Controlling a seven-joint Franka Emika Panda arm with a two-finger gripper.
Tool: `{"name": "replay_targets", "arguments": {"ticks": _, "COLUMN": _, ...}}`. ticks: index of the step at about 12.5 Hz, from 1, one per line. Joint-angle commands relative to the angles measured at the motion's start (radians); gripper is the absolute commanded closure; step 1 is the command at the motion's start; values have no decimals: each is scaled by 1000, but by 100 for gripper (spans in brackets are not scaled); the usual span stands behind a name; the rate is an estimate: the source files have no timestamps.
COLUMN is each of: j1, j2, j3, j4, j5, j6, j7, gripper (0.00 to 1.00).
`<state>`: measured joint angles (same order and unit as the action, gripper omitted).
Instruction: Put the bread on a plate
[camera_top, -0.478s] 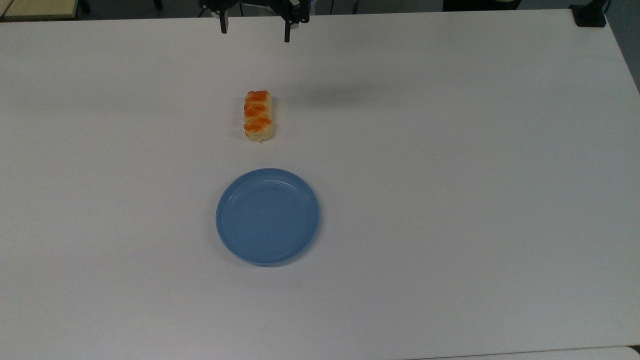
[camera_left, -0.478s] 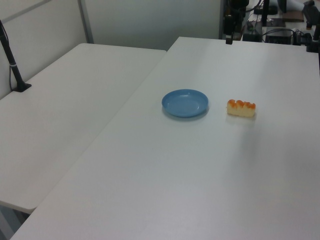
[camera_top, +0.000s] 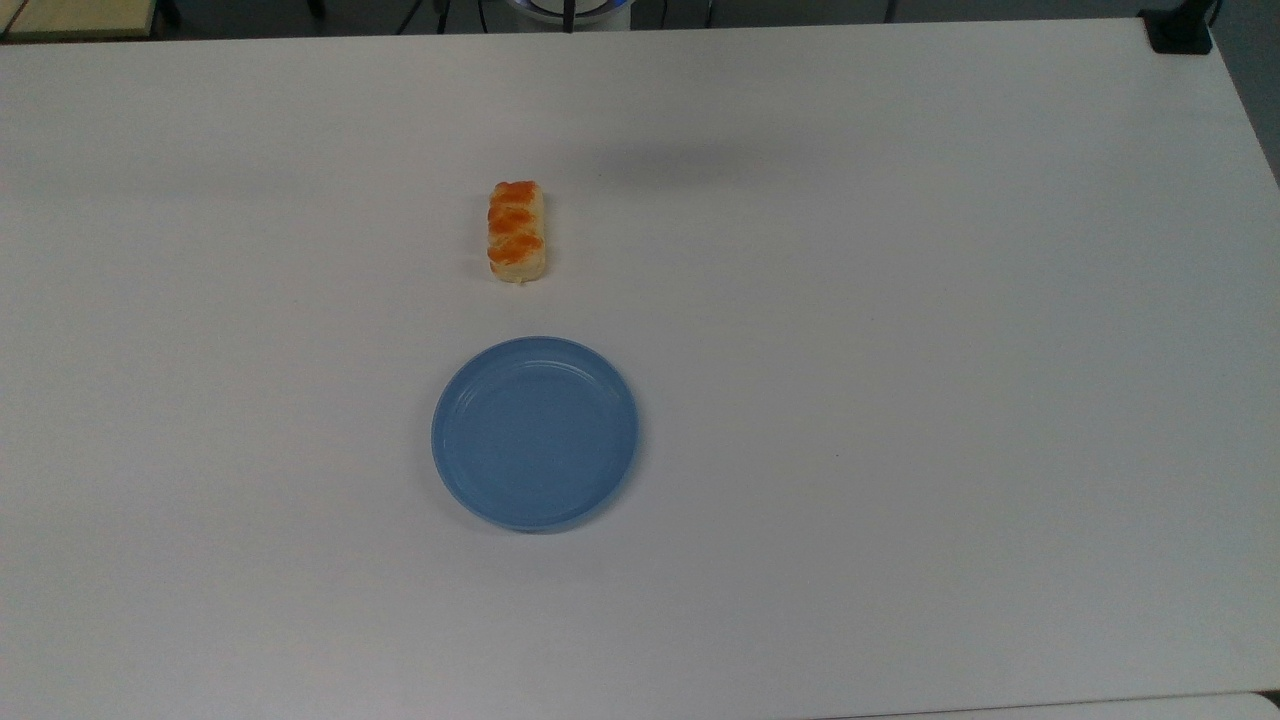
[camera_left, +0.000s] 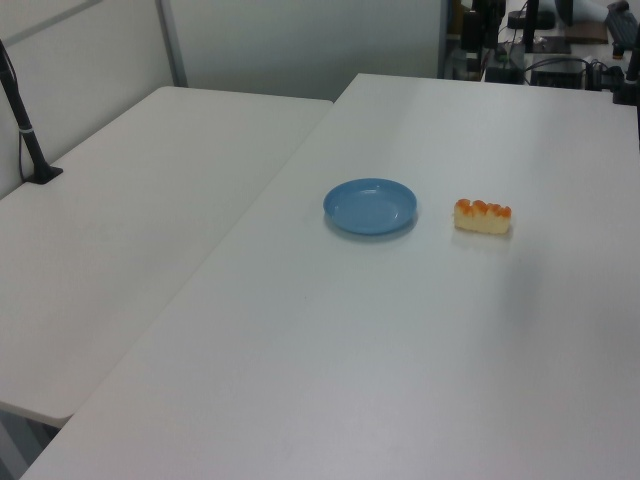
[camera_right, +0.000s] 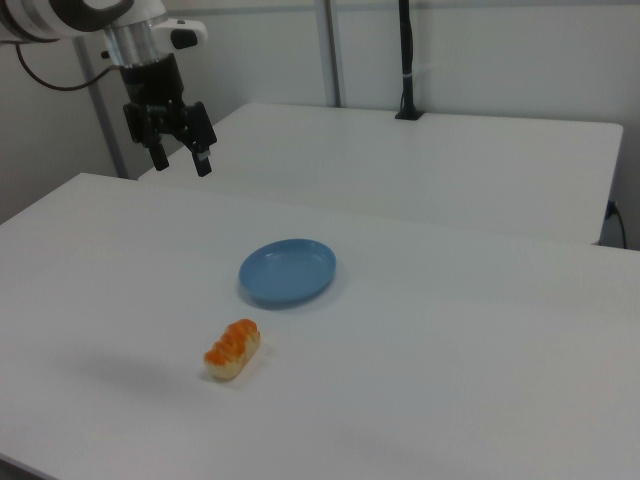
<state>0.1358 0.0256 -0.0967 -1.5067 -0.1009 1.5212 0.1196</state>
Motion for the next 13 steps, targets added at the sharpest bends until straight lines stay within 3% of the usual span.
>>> {"name": "replay_targets", "arguments": {"ticks": 1, "j1": 5, "j2": -9, "j3": -5, "j4": -6, "j5": 6, "j6": -12, "j7": -23, "gripper": 0}}
{"name": "replay_targets", "arguments": {"ticks": 4, "j1": -13, "j2": -15, "j3": 8, "j4": -7, "j5": 6, "j6": -18, "j7": -31, "gripper": 0}}
{"name": "replay_targets", "arguments": {"ticks": 7, "j1": -74, "j2": -16, "j3": 80, "j4": -9, "j5": 1, "j6": -21, "j7": -31, "gripper": 0}}
{"name": "replay_targets", "arguments": {"ticks": 13, "j1": -68, "j2": -26, "j3": 81, "j4": -20, "j5": 0, "j6": -23, "j7": -29, "gripper": 0}}
